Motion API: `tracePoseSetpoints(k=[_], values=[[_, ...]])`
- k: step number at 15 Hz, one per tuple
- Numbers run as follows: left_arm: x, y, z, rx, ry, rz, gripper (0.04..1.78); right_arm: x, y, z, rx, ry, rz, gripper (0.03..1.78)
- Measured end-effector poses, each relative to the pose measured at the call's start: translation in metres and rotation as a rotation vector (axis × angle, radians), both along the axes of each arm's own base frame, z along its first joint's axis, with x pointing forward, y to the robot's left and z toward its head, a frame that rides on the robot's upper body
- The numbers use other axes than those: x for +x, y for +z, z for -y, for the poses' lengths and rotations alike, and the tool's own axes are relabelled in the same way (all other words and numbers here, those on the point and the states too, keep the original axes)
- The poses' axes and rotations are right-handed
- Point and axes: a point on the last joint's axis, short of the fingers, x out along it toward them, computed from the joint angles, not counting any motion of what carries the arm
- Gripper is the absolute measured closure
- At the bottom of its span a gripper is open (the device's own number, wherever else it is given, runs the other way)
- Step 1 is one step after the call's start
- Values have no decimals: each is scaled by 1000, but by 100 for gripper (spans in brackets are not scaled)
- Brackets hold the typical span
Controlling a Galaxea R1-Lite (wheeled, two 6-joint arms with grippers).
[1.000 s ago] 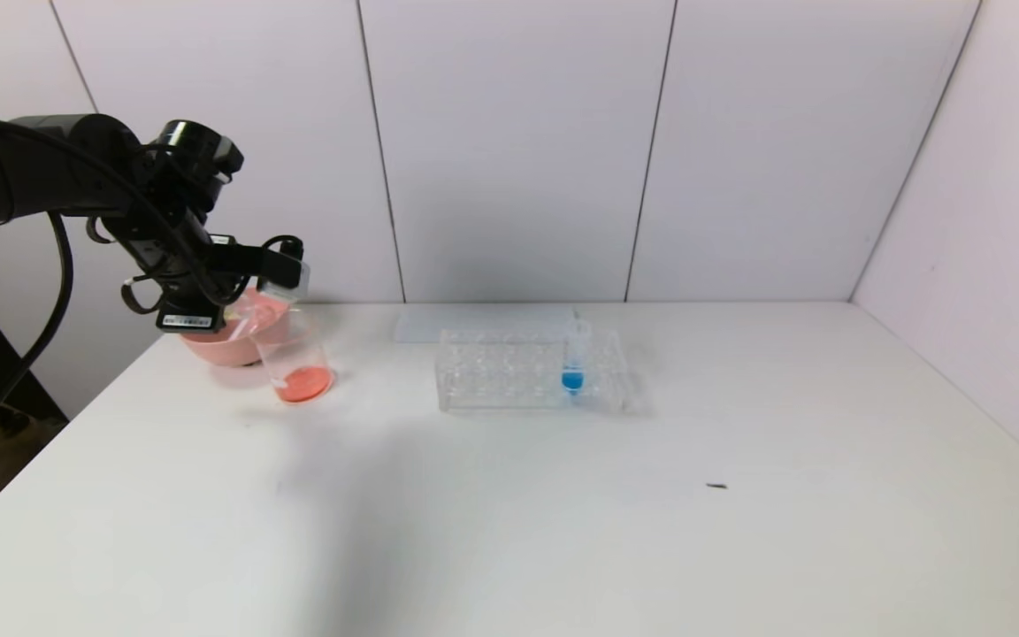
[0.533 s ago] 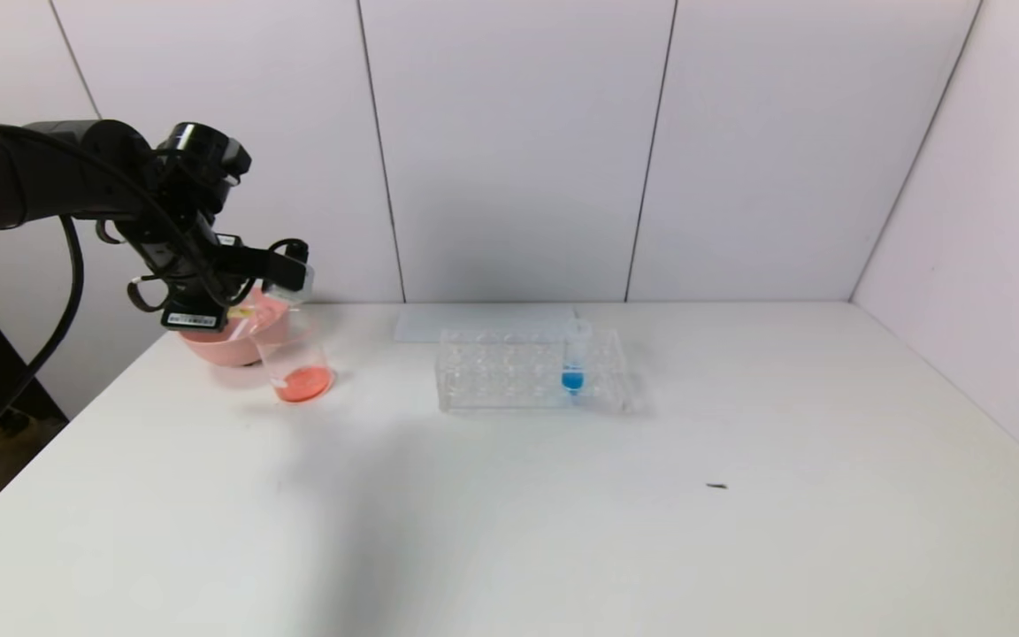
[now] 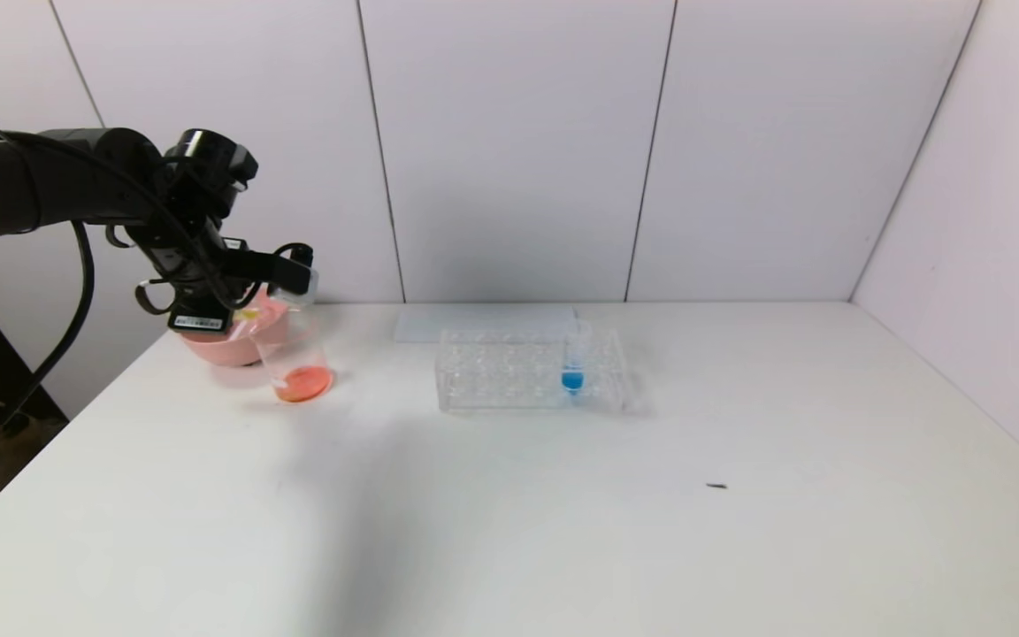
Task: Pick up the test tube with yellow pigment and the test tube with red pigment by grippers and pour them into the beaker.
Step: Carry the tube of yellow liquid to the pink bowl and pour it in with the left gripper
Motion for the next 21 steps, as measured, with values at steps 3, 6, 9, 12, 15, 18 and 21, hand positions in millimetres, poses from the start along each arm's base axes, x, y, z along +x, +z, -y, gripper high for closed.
tracePoseSetpoints(k=[3,6,9,12,15,18,21], values=[[2,-1,2,1,-3,4,138,0,0,0,0,0,0,11],[2,-2,4,28,9,2,138,0,0,0,0,0,0,11],[3,-2,8,35,3,5,138,0,0,0,0,0,1,11],[3,-3,9,43,6,3,138,0,0,0,0,0,1,11],[3,-3,9,51,-4,1,138,0,0,0,0,0,0,11],[3,-3,11,52,-6,2,138,0,0,0,0,0,1,11],[4,-3,12,52,-10,8,138,0,0,0,0,0,0,11]])
